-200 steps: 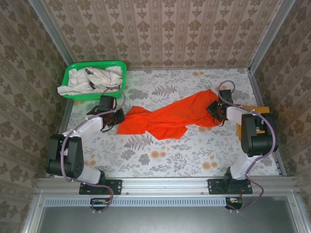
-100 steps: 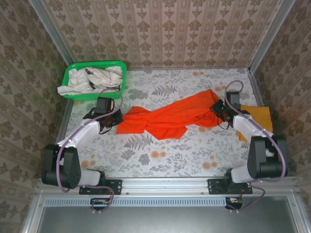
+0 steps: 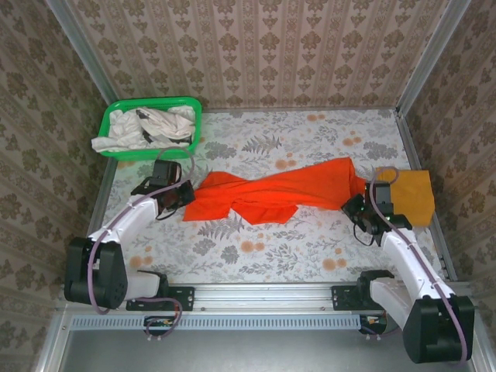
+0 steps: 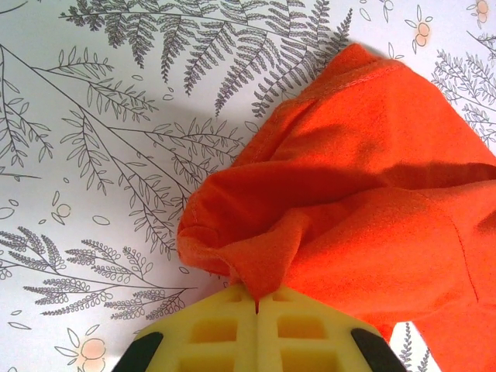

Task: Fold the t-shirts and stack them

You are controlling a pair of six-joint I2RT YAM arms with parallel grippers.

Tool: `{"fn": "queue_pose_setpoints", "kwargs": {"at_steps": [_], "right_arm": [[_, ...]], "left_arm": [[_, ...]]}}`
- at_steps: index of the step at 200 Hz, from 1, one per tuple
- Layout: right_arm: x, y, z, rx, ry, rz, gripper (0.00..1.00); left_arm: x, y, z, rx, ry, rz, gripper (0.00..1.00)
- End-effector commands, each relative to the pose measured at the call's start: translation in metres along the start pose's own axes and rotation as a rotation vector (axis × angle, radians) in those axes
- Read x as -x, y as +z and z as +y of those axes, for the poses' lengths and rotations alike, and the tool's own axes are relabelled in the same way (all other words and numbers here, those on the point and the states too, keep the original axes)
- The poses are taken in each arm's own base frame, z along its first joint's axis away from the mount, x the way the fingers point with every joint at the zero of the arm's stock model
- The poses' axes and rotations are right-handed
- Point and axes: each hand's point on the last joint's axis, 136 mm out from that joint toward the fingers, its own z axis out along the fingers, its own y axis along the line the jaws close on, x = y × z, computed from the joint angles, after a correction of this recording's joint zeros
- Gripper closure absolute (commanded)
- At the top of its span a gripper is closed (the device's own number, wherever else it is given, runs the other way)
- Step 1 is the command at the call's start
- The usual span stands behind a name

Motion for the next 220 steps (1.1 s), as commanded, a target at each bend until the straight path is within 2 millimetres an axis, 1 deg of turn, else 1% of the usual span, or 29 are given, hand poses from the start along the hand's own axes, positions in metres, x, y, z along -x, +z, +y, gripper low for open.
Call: {"fn": "queue_pose_setpoints", "kwargs": {"at_steps": [1, 5, 10, 17, 26, 33, 52, 66, 86, 106, 120, 135, 157, 173, 200, 220], "right_arm": [[-0.022, 0.008, -0.02, -0.055, 0.038, 0.076, 0.5], [-0.022, 0.008, -0.021, -0.057, 0.04, 0.075, 0.43], [-0.022, 0.008, -0.023, -0.065, 0.044, 0.074, 0.37], [-0.023, 0.006, -0.025, -0.073, 0.046, 0.071, 0.31], [-0.024, 0.004, -0.028, -0.082, 0.05, 0.069, 0.27], [-0.026, 0.004, -0.03, -0.089, 0.052, 0.071, 0.26], [-0.028, 0.006, -0.033, -0.095, 0.048, 0.078, 0.27], [-0.028, 0.012, -0.025, -0.06, 0.026, 0.091, 0.35], [-0.024, 0.02, -0.018, -0.055, 0.01, 0.102, 0.4], [-0.022, 0.029, -0.014, -0.057, -0.004, 0.11, 0.41], [-0.019, 0.035, -0.011, -0.063, -0.033, 0.114, 0.38], [-0.015, 0.039, -0.005, -0.073, -0.079, 0.115, 0.35], [-0.011, 0.041, 0.004, -0.105, -0.149, 0.11, 0.35], [-0.011, 0.043, 0.004, -0.149, -0.188, 0.113, 0.36], [-0.017, 0.049, 0.001, -0.203, -0.202, 0.149, 0.37], [-0.02, 0.052, -0.001, -0.253, -0.251, 0.161, 0.37]], "left_arm": [[-0.007, 0.002, 0.004, 0.013, -0.019, 0.026, 1.0], [-0.008, 0.003, 0.005, 0.012, -0.019, 0.03, 1.0], [-0.009, 0.003, 0.005, 0.012, -0.019, 0.033, 1.0], [-0.01, 0.004, 0.006, 0.016, -0.018, 0.039, 1.0], [-0.013, 0.005, 0.008, 0.022, -0.02, 0.044, 1.0], [-0.015, 0.006, 0.01, 0.025, -0.023, 0.048, 1.0], [-0.022, 0.01, 0.014, 0.031, -0.039, 0.057, 1.0], [-0.026, 0.012, 0.016, 0.031, -0.05, 0.064, 1.0], [-0.035, 0.014, 0.021, 0.043, -0.069, 0.091, 1.0], [-0.045, 0.013, 0.027, 0.059, -0.078, 0.107, 1.0], [-0.048, 0.013, 0.031, 0.067, -0.085, 0.107, 1.0], [-0.047, 0.014, 0.031, 0.066, -0.089, 0.105, 1.0], [-0.046, 0.014, 0.03, 0.058, -0.09, 0.104, 1.0], [-0.044, 0.014, 0.028, 0.055, -0.089, 0.099, 1.0], [-0.04, 0.01, 0.023, 0.041, -0.086, 0.096, 1.0], [-0.039, 0.008, 0.023, 0.04, -0.082, 0.09, 1.0]]}}
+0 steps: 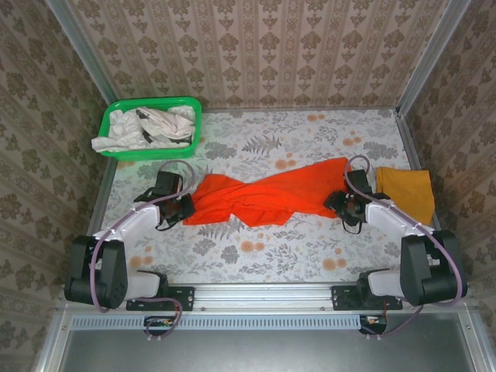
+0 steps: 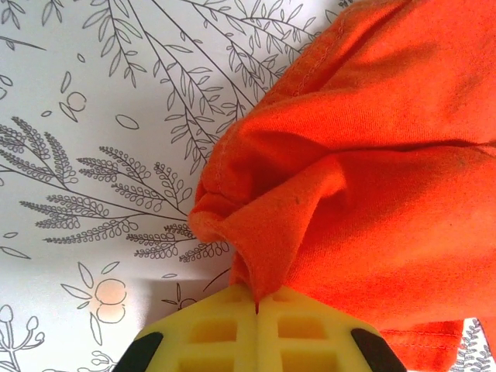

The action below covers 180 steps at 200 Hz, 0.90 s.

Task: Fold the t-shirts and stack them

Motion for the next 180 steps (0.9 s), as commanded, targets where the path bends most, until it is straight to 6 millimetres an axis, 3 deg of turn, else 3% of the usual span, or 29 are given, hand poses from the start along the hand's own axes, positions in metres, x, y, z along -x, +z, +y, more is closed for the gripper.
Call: {"fn": "queue_pose_setpoints", "kwargs": {"at_steps": [1, 23, 40, 58, 87, 109, 136, 180], "right_arm": [[-0.003, 0.002, -0.01, -0.102, -0.061, 0.019, 0.37], [-0.009, 0.014, -0.009, -0.141, -0.108, 0.069, 0.38], [-0.013, 0.018, -0.007, -0.164, -0.131, 0.089, 0.46], [-0.015, 0.018, -0.007, -0.174, -0.135, 0.094, 0.62], [-0.012, 0.011, -0.007, -0.162, -0.122, 0.066, 0.99], [-0.004, 0.001, 0.0, -0.119, -0.112, 0.015, 1.0], [0.021, -0.039, 0.021, -0.011, -0.11, -0.134, 1.0], [0.067, -0.13, 0.058, 0.138, -0.215, -0.398, 1.0]], "left_arm": [[0.005, -0.009, -0.002, -0.009, -0.014, -0.01, 1.0], [0.004, -0.007, -0.002, -0.011, -0.014, -0.008, 1.0], [0.003, -0.006, -0.002, -0.01, -0.016, -0.005, 1.0], [0.004, -0.006, -0.001, -0.006, -0.016, -0.01, 1.0], [0.006, -0.006, 0.0, -0.004, -0.016, -0.02, 1.0], [0.011, -0.009, -0.003, -0.019, -0.017, -0.044, 1.0], [0.031, -0.026, -0.014, -0.067, -0.011, -0.156, 1.0], [0.084, -0.086, -0.041, -0.142, 0.024, -0.387, 1.0]]}}
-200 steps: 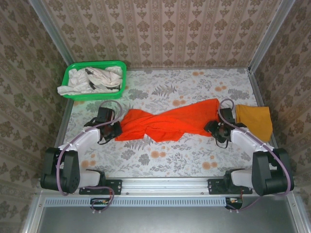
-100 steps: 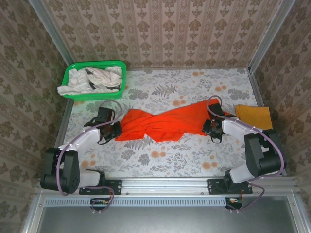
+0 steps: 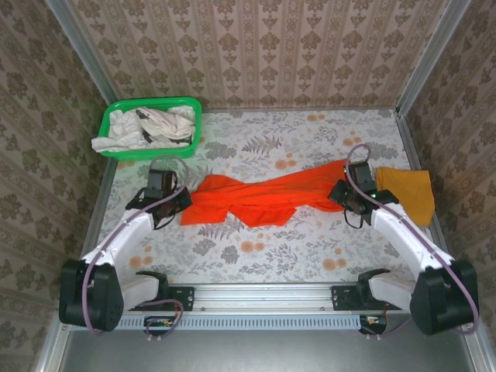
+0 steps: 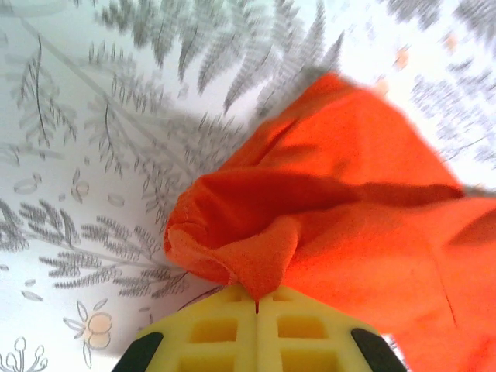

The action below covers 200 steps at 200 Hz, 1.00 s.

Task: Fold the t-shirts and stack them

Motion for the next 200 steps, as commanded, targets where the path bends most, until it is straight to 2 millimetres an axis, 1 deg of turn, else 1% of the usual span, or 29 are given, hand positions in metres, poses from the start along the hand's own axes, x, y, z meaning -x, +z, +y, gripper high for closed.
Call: {"fn": "queue_pose_setpoints", "kwargs": {"at_steps": [1, 21, 32, 56, 76, 100, 104, 120, 134, 149, 160, 168, 184, 192, 200], "right_arm": [[0.042, -0.042, 0.016, 0.036, -0.078, -0.155, 1.0], [0.073, -0.083, 0.039, 0.127, -0.135, -0.273, 1.0], [0.088, -0.108, 0.051, 0.172, -0.162, -0.332, 1.0], [0.112, -0.164, 0.067, 0.256, -0.197, -0.453, 1.0], [0.124, -0.204, 0.076, 0.312, -0.221, -0.532, 1.0], [0.138, -0.25, 0.087, 0.382, -0.241, -0.617, 1.0], [0.136, -0.252, 0.086, 0.379, -0.246, -0.61, 1.0], [0.143, -0.28, 0.091, 0.419, -0.251, -0.657, 1.0], [0.147, -0.301, 0.093, 0.441, -0.252, -0.691, 1.0], [0.152, -0.315, 0.093, 0.441, -0.259, -0.717, 1.0], [0.157, -0.321, 0.094, 0.433, -0.265, -0.735, 1.0], [0.16, -0.322, 0.094, 0.419, -0.27, -0.747, 1.0], [0.168, -0.311, 0.095, 0.368, -0.291, -0.743, 1.0], [0.173, -0.301, 0.095, 0.336, -0.3, -0.735, 1.0], [0.178, -0.289, 0.097, 0.307, -0.308, -0.728, 1.0]], "left_arm": [[0.054, -0.03, -0.021, -0.042, 0.012, -0.178, 1.0], [0.084, -0.063, -0.035, -0.066, 0.035, -0.279, 1.0], [0.099, -0.085, -0.041, -0.075, 0.047, -0.337, 1.0], [0.121, -0.136, -0.049, -0.089, 0.06, -0.445, 1.0], [0.13, -0.175, -0.055, -0.104, 0.083, -0.528, 1.0], [0.145, -0.219, -0.066, -0.122, 0.118, -0.624, 1.0], [0.148, -0.227, -0.069, -0.125, 0.127, -0.641, 1.0], [0.159, -0.256, -0.077, -0.134, 0.148, -0.702, 1.0], [0.167, -0.277, -0.086, -0.15, 0.167, -0.743, 1.0], [0.174, -0.293, -0.094, -0.168, 0.173, -0.769, 1.0], [0.18, -0.3, -0.102, -0.187, 0.179, -0.773, 1.0], [0.185, -0.302, -0.106, -0.199, 0.183, -0.771, 1.0], [0.196, -0.302, -0.116, -0.22, 0.19, -0.779, 1.0], [0.202, -0.297, -0.12, -0.222, 0.192, -0.775, 1.0], [0.21, -0.288, -0.123, -0.22, 0.195, -0.767, 1.0]]}}
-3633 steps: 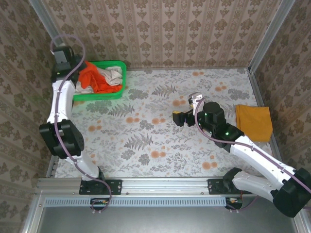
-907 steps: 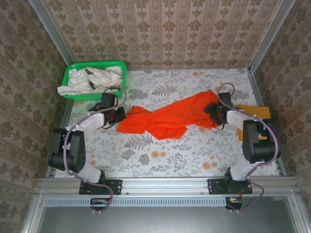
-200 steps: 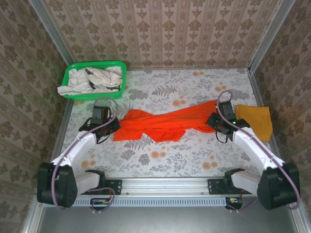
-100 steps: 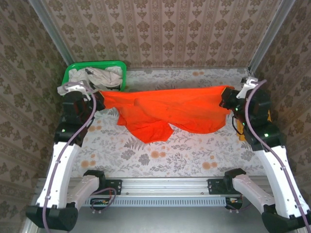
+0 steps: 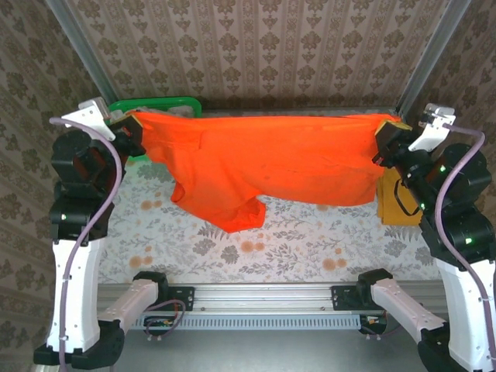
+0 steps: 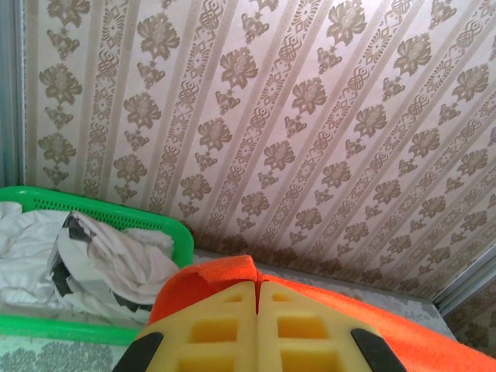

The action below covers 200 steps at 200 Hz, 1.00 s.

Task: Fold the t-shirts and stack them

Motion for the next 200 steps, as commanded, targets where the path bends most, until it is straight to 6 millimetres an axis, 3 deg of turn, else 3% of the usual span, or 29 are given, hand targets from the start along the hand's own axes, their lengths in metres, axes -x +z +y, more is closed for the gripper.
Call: {"fn": "queue_pose_setpoints", "kwargs": {"at_steps": [1, 32, 54, 71, 84, 103, 106, 129, 169, 187, 200], "right_arm": [[-0.007, 0.026, -0.021, -0.123, -0.076, 0.029, 1.0], [-0.035, 0.08, -0.042, -0.178, -0.077, 0.095, 1.0], [-0.055, 0.123, -0.07, -0.209, -0.018, 0.137, 1.0], [-0.057, 0.153, -0.085, -0.215, 0.011, 0.13, 1.0], [-0.056, 0.175, -0.091, -0.211, 0.019, 0.125, 1.0], [-0.031, 0.191, -0.092, -0.194, 0.035, 0.063, 1.0], [-0.034, 0.199, -0.095, -0.197, 0.038, 0.076, 1.0], [0.002, 0.208, -0.086, -0.17, 0.032, 0.015, 1.0], [0.072, 0.186, -0.071, -0.138, 0.016, -0.122, 1.0], [0.086, 0.172, -0.073, -0.147, 0.011, -0.147, 1.0], [0.08, 0.165, -0.078, -0.16, 0.007, -0.133, 1.0]], "left_arm": [[0.005, 0.026, 0.007, 0.034, 0.026, 0.001, 1.0], [-0.013, 0.081, 0.013, 0.032, 0.011, 0.069, 1.0], [-0.034, 0.128, 0.016, 0.012, -0.014, 0.129, 1.0], [-0.04, 0.161, 0.022, 0.031, -0.013, 0.142, 1.0], [-0.029, 0.177, 0.02, 0.026, -0.002, 0.121, 1.0], [-0.006, 0.197, 0.013, -0.012, -0.014, 0.079, 1.0], [0.003, 0.198, 0.01, -0.019, -0.012, 0.064, 1.0], [0.045, 0.2, -0.009, -0.061, 0.006, 0.003, 1.0], [0.121, 0.159, -0.044, -0.121, 0.059, -0.152, 1.0], [0.133, 0.139, -0.052, -0.14, 0.069, -0.181, 1.0], [0.123, 0.133, -0.053, -0.145, 0.067, -0.155, 1.0]]}}
